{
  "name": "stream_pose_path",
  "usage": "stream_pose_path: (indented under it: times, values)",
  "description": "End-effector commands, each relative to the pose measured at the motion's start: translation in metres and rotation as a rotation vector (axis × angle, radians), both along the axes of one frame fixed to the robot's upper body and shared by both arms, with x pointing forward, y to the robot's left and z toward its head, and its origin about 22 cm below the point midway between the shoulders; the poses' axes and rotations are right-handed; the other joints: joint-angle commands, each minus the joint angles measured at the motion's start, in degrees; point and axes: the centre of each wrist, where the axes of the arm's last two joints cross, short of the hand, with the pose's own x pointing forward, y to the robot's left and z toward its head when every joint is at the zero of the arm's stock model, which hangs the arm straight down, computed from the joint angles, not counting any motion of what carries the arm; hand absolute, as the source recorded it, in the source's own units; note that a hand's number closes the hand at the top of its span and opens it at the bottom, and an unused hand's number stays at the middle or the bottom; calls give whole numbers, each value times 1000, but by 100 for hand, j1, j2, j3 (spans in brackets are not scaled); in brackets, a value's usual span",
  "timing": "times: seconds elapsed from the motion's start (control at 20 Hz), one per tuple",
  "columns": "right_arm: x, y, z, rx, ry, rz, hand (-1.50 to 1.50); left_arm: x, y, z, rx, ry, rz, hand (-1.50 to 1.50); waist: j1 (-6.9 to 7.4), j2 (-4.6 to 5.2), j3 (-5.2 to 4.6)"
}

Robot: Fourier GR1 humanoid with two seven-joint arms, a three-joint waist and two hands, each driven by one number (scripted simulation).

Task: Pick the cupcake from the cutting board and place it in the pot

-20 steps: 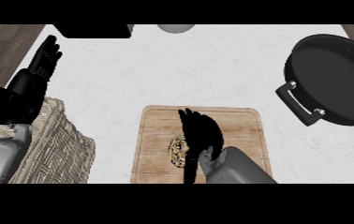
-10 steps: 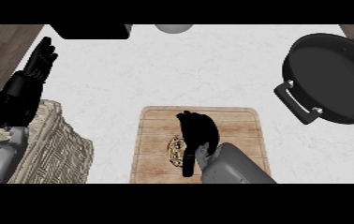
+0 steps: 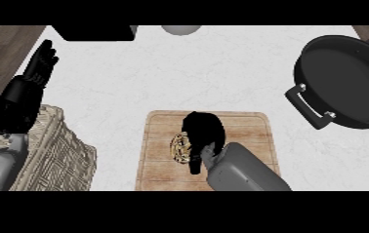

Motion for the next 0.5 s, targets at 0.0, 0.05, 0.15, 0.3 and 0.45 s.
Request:
stream_pose_path:
  times: [0.0,0.05,0.15,0.3,0.45]
  values:
    - [0,3,-2,-44,51,-7,150,-35,19,-68,-13,272,132,0,23,114,-168]
    - [-4,8,-2,-40,45,-8,150,-31,27,-60,-19,280,140,0,51,114,-167]
    - [0,9,-2,-50,42,-16,150,-32,11,-63,-23,286,125,0,74,109,-163]
    - [44,-42,16,-25,-86,-243,150,-33,29,-62,-19,260,156,0,0,139,-169]
    - [79,-96,33,-11,-199,-468,150,-28,21,-53,-38,255,124,0,20,183,-157]
